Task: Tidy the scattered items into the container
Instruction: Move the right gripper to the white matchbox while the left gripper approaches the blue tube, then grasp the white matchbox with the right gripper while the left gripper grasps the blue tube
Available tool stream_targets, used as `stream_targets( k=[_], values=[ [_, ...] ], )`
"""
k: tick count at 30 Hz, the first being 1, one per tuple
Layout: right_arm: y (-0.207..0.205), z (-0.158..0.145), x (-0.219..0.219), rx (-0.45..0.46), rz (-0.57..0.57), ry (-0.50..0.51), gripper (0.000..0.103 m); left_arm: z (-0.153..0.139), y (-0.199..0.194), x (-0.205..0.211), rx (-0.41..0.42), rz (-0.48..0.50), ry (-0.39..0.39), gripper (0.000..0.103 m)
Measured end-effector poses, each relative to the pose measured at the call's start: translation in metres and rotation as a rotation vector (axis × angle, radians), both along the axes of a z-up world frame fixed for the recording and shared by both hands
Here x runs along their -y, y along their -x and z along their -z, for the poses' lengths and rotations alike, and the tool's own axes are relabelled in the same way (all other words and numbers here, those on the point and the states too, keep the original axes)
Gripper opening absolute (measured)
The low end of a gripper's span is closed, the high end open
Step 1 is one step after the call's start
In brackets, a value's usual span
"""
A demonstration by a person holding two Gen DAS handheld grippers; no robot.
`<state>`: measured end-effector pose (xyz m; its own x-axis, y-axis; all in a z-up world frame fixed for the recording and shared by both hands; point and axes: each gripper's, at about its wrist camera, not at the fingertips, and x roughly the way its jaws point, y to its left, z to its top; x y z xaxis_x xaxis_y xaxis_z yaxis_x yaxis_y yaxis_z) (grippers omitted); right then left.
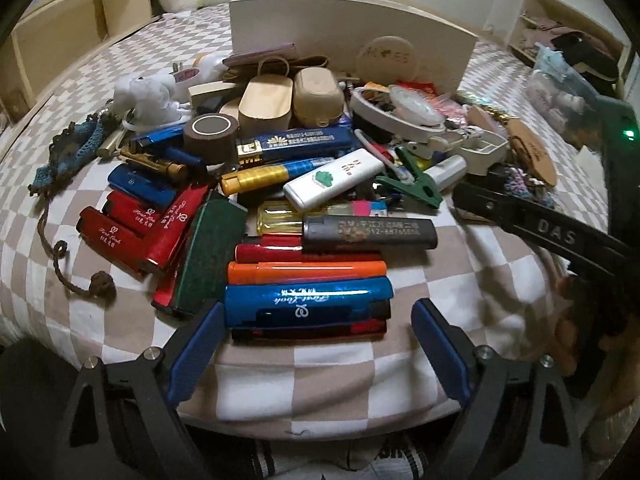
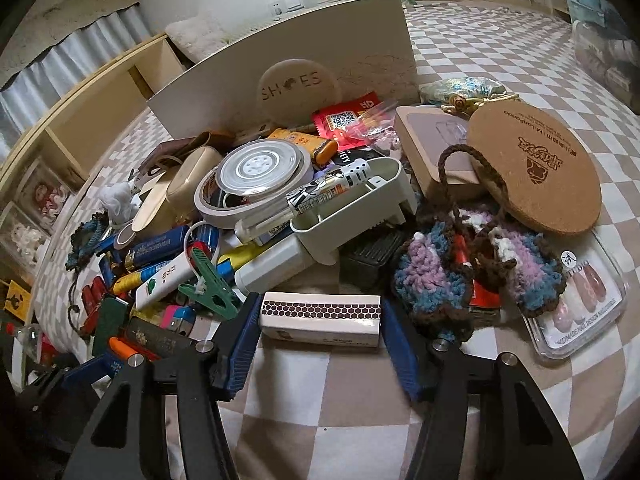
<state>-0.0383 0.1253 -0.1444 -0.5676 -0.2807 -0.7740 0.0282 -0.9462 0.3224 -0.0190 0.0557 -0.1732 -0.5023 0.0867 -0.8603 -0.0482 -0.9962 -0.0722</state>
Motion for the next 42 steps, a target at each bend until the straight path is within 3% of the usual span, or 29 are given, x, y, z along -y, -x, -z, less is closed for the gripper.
stream_targets(
  k=[4,6,9,16,34,42],
  values=[
    [-0.001,0.0,-0.003,-0.002,-0.002,0.013,0.059,0.002,0.0,0.003,0.002,-0.02,-0.011,0.092],
    [-0.001,0.0,-0.003,-0.003,-0.003,0.015,0.059,0.004,0.0,0.009,0.014,-0.042,-0.037,0.083],
    [-0.002,0.0,-0.003,-0.004,-0.004,0.01,0.059,0.006,-0.001,0.02,0.018,-0.076,-0.111,0.083],
    [-0.001,0.0,-0.002,-0.004,-0.006,0.002,0.059,0.003,-0.005,0.021,0.006,-0.073,-0.14,0.082],
    [-0.024,-0.003,0.012,-0.009,-0.069,-0.071,0.059,-0.007,-0.011,0.017,-0.041,-0.043,-0.096,0.082],
    [-0.039,-0.007,0.015,0.006,-0.08,-0.078,0.059,-0.008,-0.008,0.015,-0.045,-0.029,-0.12,0.082]
  ],
)
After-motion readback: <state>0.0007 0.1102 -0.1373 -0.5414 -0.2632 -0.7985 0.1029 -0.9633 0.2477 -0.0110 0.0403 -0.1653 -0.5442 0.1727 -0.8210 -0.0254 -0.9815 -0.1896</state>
